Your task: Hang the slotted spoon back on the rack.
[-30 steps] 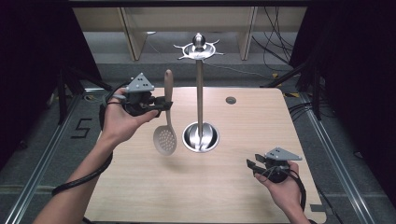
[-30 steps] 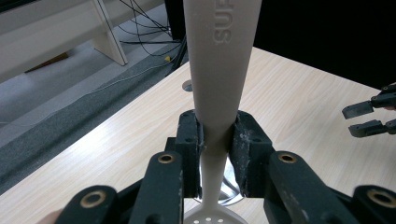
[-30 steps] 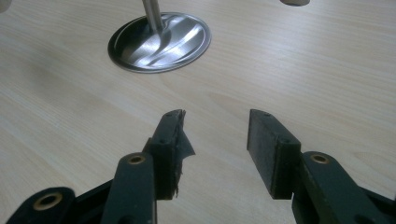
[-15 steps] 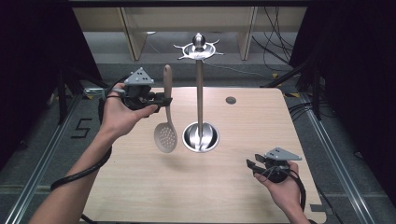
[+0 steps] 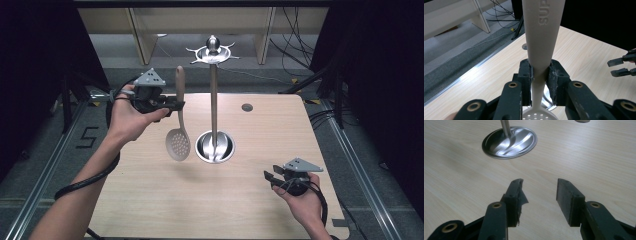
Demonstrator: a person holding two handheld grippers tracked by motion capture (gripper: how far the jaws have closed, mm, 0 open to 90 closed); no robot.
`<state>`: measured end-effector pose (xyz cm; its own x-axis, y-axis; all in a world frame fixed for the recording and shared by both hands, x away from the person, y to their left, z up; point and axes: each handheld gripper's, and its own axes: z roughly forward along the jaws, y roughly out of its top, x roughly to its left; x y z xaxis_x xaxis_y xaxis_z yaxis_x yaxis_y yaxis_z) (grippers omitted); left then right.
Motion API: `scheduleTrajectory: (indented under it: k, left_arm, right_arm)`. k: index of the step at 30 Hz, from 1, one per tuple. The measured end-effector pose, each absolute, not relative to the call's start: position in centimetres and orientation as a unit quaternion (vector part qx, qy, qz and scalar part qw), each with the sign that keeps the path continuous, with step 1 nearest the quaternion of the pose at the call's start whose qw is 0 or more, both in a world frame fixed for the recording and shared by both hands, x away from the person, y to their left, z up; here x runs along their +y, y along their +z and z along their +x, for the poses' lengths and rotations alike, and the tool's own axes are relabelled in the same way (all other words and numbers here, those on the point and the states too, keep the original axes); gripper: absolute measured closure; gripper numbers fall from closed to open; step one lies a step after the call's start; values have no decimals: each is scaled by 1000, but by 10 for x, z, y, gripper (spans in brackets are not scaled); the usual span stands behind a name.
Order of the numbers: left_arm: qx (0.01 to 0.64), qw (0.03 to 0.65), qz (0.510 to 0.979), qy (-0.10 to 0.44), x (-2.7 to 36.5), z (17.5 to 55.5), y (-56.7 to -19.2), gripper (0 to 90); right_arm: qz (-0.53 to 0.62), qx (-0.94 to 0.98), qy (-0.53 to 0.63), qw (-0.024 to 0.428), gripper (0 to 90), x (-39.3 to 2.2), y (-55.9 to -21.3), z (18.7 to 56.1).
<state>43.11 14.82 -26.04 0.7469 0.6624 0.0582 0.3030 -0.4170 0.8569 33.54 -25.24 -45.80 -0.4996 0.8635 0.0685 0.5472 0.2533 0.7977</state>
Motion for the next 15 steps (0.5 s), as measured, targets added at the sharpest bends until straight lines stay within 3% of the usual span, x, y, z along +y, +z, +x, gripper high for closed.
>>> scheduleTrajectory:
  k: [15]
  left_arm:
    - [282,452,826,187,146,438,-255,731]
  right_arm:
    - [460,767,402,196,563,-252,-458,335]
